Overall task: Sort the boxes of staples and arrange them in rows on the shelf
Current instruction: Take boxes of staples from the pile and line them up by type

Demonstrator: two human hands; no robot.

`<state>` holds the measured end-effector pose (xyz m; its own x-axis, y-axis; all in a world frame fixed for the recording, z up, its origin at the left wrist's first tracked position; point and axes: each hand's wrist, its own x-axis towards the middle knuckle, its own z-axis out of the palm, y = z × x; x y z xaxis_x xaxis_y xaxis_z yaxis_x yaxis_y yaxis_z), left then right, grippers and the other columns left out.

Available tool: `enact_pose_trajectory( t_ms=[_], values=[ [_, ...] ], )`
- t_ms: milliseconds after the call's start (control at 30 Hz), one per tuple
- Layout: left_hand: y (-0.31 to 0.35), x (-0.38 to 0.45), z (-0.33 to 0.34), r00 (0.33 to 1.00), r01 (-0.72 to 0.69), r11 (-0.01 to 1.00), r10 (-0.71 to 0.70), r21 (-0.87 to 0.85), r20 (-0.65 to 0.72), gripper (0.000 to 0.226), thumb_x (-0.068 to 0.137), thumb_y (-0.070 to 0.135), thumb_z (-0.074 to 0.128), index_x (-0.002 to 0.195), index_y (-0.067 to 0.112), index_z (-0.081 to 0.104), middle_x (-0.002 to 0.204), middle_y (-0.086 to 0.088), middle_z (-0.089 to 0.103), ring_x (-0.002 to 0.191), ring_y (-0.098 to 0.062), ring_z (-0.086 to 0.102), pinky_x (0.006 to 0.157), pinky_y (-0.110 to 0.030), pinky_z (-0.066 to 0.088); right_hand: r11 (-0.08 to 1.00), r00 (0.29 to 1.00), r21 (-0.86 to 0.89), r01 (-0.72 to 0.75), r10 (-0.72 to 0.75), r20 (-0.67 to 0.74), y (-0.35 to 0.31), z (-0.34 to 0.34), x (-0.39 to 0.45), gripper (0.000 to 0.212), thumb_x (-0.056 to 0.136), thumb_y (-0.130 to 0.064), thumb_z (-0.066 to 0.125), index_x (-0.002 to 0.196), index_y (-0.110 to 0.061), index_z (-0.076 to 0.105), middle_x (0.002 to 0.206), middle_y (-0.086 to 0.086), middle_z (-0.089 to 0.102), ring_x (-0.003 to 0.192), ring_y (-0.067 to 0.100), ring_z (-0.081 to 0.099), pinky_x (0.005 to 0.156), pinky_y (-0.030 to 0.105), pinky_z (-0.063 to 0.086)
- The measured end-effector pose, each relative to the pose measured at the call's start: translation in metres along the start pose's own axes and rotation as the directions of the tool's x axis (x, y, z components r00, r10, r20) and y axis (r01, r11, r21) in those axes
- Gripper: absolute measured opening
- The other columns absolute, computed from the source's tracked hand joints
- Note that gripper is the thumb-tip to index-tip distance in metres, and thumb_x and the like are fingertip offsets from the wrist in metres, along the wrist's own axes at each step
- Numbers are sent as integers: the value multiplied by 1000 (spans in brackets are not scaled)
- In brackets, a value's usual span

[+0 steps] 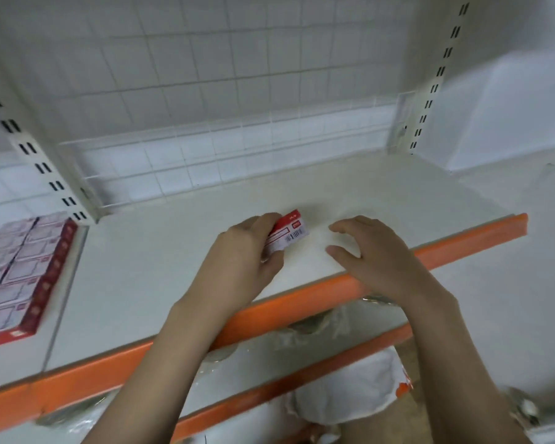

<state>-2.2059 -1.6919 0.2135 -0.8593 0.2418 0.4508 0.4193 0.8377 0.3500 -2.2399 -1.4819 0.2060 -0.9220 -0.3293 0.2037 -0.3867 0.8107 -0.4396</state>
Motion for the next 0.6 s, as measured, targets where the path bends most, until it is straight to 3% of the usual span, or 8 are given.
enact_pose_trajectory(
  t_ms=[133, 267, 333, 400, 500, 600],
  values=[
    [-38, -47, -34, 999, 5, 999, -7, 42, 34, 37, 82, 13, 60, 118, 12, 56, 94, -8, 64, 74, -28, 62, 64, -34, 51, 996, 996, 68, 52, -57, 71, -57, 36, 1, 38, 91, -35, 53, 127, -22, 51, 126, -7, 52, 117, 11, 44, 96, 26, 35],
    [-71, -83, -62, 999, 8, 997, -10, 73, 33, 27, 88, 15, 53, 115, 15, 54, 82, -5, 60, 68, -27, 58, 58, -28, 40, 993, 991, 90, 80, -89, 96, -104, 64, -2, 37, 92, -35, 53, 126, -23, 52, 126, -9, 52, 119, 10, 43, 96, 25, 34],
    [-89, -98, -73, 998, -8, 998, 5, 60, 61, 30, 89, 15, 51, 119, 12, 54, 88, -8, 60, 75, -30, 58, 64, -31, 44, 993, 991, 86, 84, -92, 94, -124, 76, -4, 37, 92, -35, 53, 126, -24, 52, 125, -9, 52, 119, 10, 43, 96, 25, 34],
    [-103, -113, -83, 998, -14, 997, 9, 77, 67, 42, 91, 28, 43, 126, 8, 51, 95, -10, 60, 83, -32, 59, 73, -38, 49, 993, 992, 83, 88, -95, 81, -142, 87, -7, 36, 91, -35, 53, 125, -24, 53, 123, -9, 54, 117, 10, 44, 93, 23, 34],
    [-115, -134, -94, 990, 92, 992, -101, 89, 100, 64, 92, 48, 26, 142, 8, 34, 114, -9, 52, 104, -27, 50, 95, -39, 39, 993, 992, 81, 84, -91, 91, -166, 100, -14, 36, 91, -36, 53, 126, -24, 52, 122, -9, 53, 116, 10, 44, 89, 21, 32],
    [-124, -150, -104, 989, 93, 989, -105, 116, 101, 68, 92, 48, 18, 142, 4, 33, 118, -12, 49, 105, -28, 45, 92, -34, 31, 993, 992, 86, 75, -83, 92, -185, 110, -21, 36, 91, -35, 54, 126, -24, 53, 122, -9, 53, 116, 9, 44, 87, 19, 30]
  ],
)
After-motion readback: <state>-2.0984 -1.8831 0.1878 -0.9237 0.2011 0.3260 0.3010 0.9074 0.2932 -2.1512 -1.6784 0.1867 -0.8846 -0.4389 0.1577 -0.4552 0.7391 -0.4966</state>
